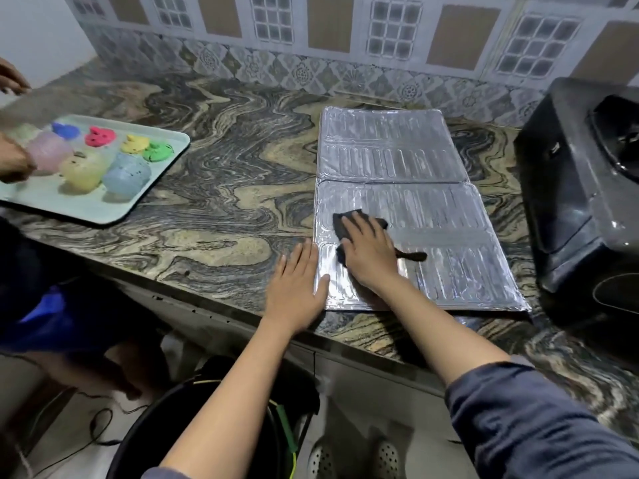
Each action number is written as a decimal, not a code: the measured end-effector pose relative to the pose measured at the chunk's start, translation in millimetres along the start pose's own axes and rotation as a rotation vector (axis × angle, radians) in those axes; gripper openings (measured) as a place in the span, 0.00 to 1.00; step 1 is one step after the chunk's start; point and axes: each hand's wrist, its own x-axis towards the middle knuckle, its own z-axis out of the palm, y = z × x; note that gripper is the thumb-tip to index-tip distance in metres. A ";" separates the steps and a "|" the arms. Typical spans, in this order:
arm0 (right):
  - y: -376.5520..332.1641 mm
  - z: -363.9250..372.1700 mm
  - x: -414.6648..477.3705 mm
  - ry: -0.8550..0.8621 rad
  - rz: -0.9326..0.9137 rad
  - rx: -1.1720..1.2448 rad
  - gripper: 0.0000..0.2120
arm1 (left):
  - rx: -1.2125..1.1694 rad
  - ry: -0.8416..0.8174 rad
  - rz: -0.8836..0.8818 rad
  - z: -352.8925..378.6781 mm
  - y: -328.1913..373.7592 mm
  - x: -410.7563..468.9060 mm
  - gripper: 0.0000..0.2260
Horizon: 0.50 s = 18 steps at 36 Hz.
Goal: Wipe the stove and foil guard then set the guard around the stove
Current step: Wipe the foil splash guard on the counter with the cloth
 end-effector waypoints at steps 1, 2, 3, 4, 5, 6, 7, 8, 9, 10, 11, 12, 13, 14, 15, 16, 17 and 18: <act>0.6 -0.4 1.8 -0.032 -0.074 -0.025 0.23 | -0.005 0.006 -0.002 -0.4 0.5 -0.2 0.27; 2.5 -0.7 2.7 -0.066 -0.142 -0.050 0.22 | -0.011 0.008 -0.003 0.0 0.5 -0.6 0.27; 5.5 -2.1 2.9 -0.095 -0.207 -0.072 0.22 | -0.017 0.006 -0.005 -0.1 0.7 -1.3 0.27; 9.6 -4.2 2.6 -0.121 -0.266 -0.090 0.22 | -0.017 0.005 -0.005 0.1 0.7 -1.3 0.27; 13.8 -7.7 1.5 -0.146 -0.319 -0.106 0.22 | -0.013 0.006 -0.006 0.2 0.8 -1.6 0.27; 18.7 -11.5 -0.2 -0.172 -0.360 -0.121 0.22 | -0.008 0.006 -0.008 -0.1 1.2 -1.8 0.27; 23.6 -16.1 -2.7 -0.196 -0.391 -0.135 0.22 | -0.006 0.004 -0.010 -0.3 1.6 -1.9 0.27; 29.1 -20.8 -5.9 -0.215 -0.410 -0.144 0.22 | -0.006 0.002 -0.014 -0.5 2.1 -1.8 0.27; 34.7 -25.6 -9.8 -0.221 -0.419 -0.147 0.22 | -0.006 -0.001 -0.019 -0.9 2.5 -2.1 0.27; 41.7 -29.7 -14.1 -0.221 -0.412 -0.150 0.22 | -0.003 -0.003 -0.022 -1.0 2.8 -2.1 0.26; 49.1 -34.1 -19.0 -0.220 -0.394 -0.152 0.22 | 0.003 -0.005 -0.023 -1.4 3.3 -2.2 0.26; 57.7 -37.6 -24.2 -0.219 -0.367 -0.149 0.22 | 0.007 -0.009 -0.023 -1.4 3.5 -2.2 0.26; 66.6 -41.4 -29.4 -0.213 -0.339 -0.139 0.22 | 0.010 -0.014 -0.022 -1.6 3.6 -2.3 0.26; 76.0 -45.1 -34.5 -0.207 -0.301 -0.126 0.22 | 0.011 -0.017 -0.022 -1.7 3.6 -2.3 0.26; 85.2 -49.0 -39.7 -0.199 -0.256 -0.117 0.22 | 0.012 -0.020 -0.022 -1.6 3.4 -2.5 0.26; 93.8 -52.6 -44.6 -0.186 -0.203 -0.112 0.22 | 0.014 -0.021 -0.023 -1.7 3.6 -2.8 0.26; 101.8 -55.8 -49.5 -0.166 -0.147 -0.108 0.21 | 0.016 -0.023 -0.022 -1.3 3.3 -3.0 0.26; 107.9 -58.5 -54.7 -0.140 -0.082 -0.102 0.21 | 0.017 -0.025 -0.021 -1.1 3.3 -3.1 0.27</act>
